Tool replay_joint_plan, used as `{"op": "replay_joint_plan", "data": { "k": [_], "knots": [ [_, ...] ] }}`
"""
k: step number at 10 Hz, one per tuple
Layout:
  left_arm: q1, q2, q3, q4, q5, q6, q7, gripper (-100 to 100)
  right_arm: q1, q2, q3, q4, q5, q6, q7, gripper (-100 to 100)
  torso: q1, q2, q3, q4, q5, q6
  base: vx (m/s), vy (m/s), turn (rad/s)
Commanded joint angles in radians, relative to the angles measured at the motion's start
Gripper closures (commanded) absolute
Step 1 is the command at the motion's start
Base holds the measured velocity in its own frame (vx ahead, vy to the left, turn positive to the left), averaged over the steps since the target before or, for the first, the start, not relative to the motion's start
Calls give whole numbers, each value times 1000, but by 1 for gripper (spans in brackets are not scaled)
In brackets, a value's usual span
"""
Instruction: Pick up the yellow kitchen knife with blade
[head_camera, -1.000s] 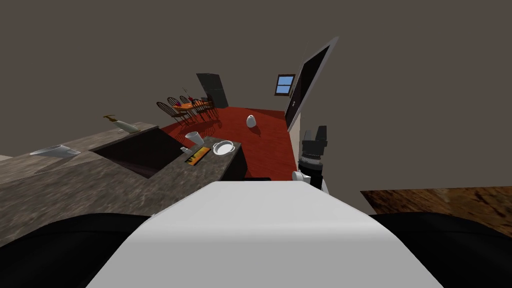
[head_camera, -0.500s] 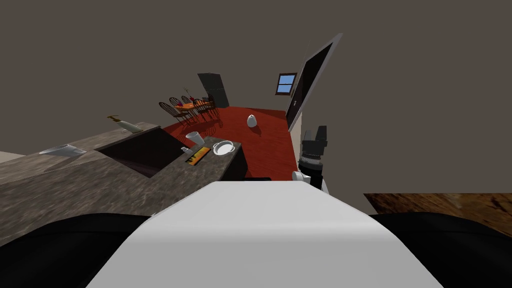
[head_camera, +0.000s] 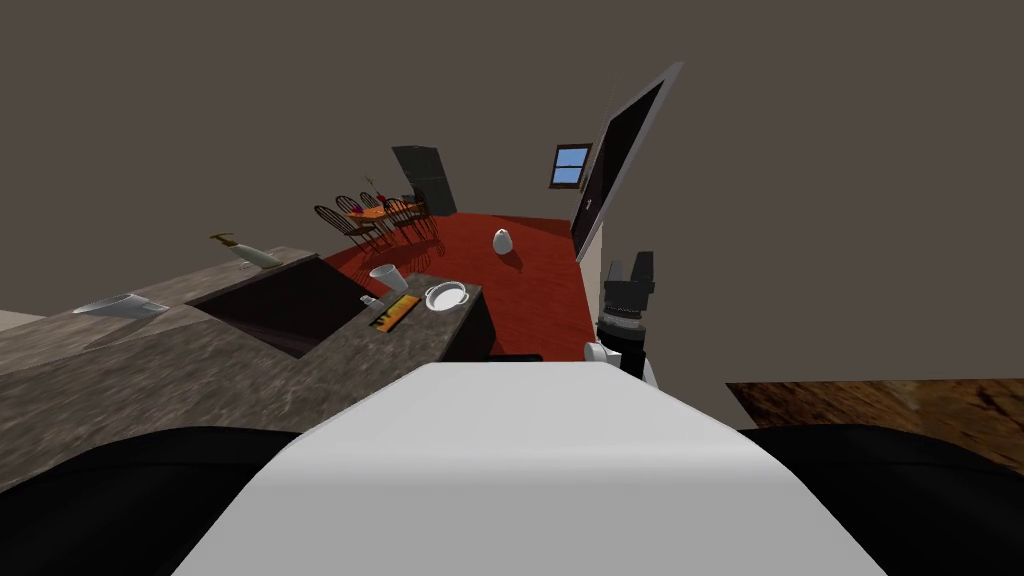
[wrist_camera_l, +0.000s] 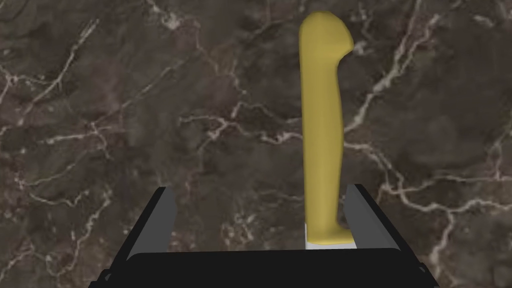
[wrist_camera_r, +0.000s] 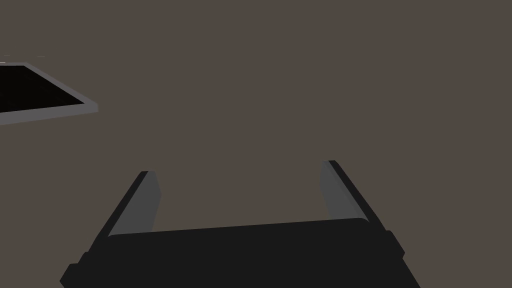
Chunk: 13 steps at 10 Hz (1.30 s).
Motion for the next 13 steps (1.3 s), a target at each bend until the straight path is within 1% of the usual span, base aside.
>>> {"op": "replay_joint_plan", "data": {
  "k": [1,2,3,4,8,9,10,11,13],
  "knots": [
    [5,-25,-8,5,0,28,0,-100,0,0,0,0,0,0,0,0,0,0,0,0,0,0,-22,23,-73],
    [5,-25,-8,5,0,28,0,-100,0,0,0,0,0,0,0,0,4,2,1,1,3,-1,-7,7,-22],
    [-6,-27,-9,22,-2,22,-12,-100,0,0,0,0,0,0,0,0,6,2,2,1,4,-2,0,0,0],
    [-3,-27,-8,18,-2,25,-8,100,0,0,0,0,0,0,0,0,6,2,2,1,4,-2,0,2,-11],
    [-3,-27,-9,18,-1,24,-8,100,0,0,0,0,0,0,0,0,6,3,2,1,4,-1,0,-1,4],
    [-3,-27,-8,18,-1,24,-8,0,0,0,0,0,0,0,0,0,6,3,2,1,4,-1,0,0,0],
    [5,4,4,-3,5,-2,-3,100,0,0,0,0,0,0,0,0,6,3,2,1,4,-1,14,-11,62],
    [6,17,10,-7,7,-15,-5,100,0,0,0,0,0,0,0,0,5,2,1,1,4,-1,22,-24,76],
    [6,17,10,-7,7,-15,-5,100,0,0,0,0,0,0,0,0,4,1,1,1,4,-2,11,-7,10]
  ]
}}
